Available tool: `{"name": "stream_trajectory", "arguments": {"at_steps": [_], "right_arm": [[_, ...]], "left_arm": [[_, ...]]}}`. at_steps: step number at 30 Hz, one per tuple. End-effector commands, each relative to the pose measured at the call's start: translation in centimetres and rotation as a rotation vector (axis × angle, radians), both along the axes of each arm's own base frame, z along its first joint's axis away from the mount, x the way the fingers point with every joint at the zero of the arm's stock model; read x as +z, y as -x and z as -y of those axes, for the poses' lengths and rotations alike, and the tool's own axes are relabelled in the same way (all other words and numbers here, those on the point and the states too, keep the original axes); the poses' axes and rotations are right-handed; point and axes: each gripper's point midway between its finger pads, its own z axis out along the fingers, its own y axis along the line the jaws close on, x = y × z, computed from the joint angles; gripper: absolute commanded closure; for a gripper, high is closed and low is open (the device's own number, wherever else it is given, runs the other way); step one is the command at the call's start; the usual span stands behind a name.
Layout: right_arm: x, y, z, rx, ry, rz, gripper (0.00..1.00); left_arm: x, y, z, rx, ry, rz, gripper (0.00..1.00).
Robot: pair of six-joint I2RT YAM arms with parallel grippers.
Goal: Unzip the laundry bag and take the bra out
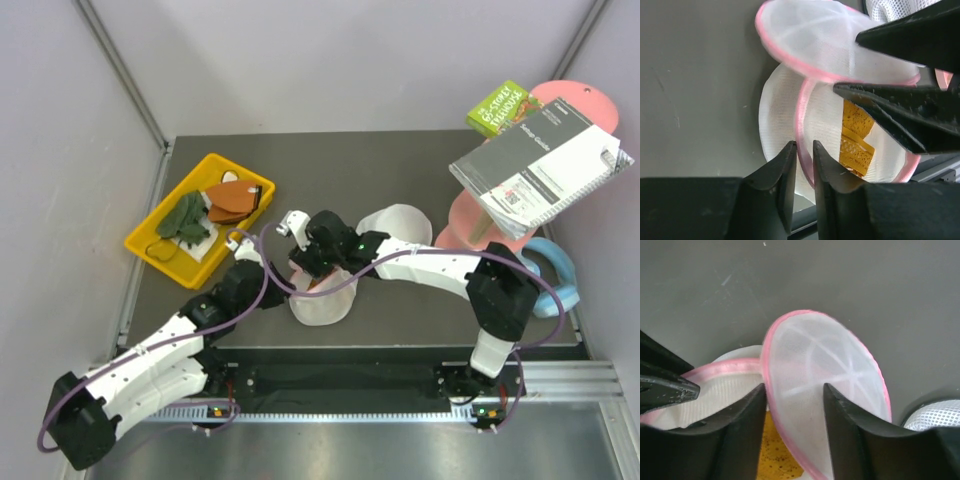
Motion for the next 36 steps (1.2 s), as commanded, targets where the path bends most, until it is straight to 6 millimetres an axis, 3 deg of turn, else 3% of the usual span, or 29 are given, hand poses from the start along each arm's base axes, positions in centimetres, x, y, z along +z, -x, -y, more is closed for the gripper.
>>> {"name": "stream_trajectory", "arguments": {"at_steps": [1, 5, 7, 15, 20, 21, 25, 29, 30, 32, 33, 35, 36], "right_arm": [[1.9, -0.7, -1.3, -0.013, -0.026, 0.065, 0.65], [2.2, -1.3, -1.2, -0.050, -0.028, 0.086, 0.88], [2.4, -1.7, -1.1, -0.075, -0.035, 0.097, 1.00], [6.0, -5.2, -0.5, -0.245, -0.071, 0.208, 1.00], [11.4, -8.5, 0.3, -0.380, -0.148, 0.314, 1.00], [12.3, -9.2, 0.8, -0.412, -0.169, 0.327, 1.00], [16.5, -10.6, 2.4, -0.519, -0.297, 0.374, 1.00], [17.0, -10.6, 4.5, -0.631, -0.392, 0.363, 1.00], [17.3, -10.5, 4.7, -0.660, -0.431, 0.357, 1.00], [16.8, -10.0, 5.6, -0.697, -0.474, 0.343, 1.00], [15.9, -9.8, 6.0, -0.707, -0.471, 0.333, 1.00], [16.6, -9.4, 6.9, -0.744, -0.513, 0.333, 1.00], [15.6, -9.1, 7.3, -0.763, -0.513, 0.314, 1.00]], "left_arm": [[0.8, -0.6, 0.6, 0.000, 0.038, 0.037, 0.78], [1.1, -0.8, 0.5, 0.011, 0.037, 0.048, 0.96], [1.1, -1.1, 0.3, 0.023, 0.030, 0.055, 1.00], [2.8, -3.8, -0.8, 0.088, -0.064, 0.126, 1.00], [5.9, -7.4, -2.6, 0.161, -0.142, 0.194, 1.00], [6.4, -8.3, -3.8, 0.196, -0.152, 0.205, 1.00], [8.1, -9.7, -5.8, 0.259, -0.118, 0.244, 1.00], [7.4, -9.0, -6.5, 0.294, -0.076, 0.243, 1.00], [6.3, -8.6, -6.6, 0.307, -0.063, 0.225, 1.00], [6.6, -8.1, -6.9, 0.326, -0.030, 0.250, 1.00], [5.7, -7.7, -7.2, 0.340, -0.022, 0.239, 1.00], [5.8, -7.1, -7.5, 0.348, -0.002, 0.255, 1.00], [5.0, -6.7, -7.6, 0.345, -0.007, 0.241, 1.00]]}}
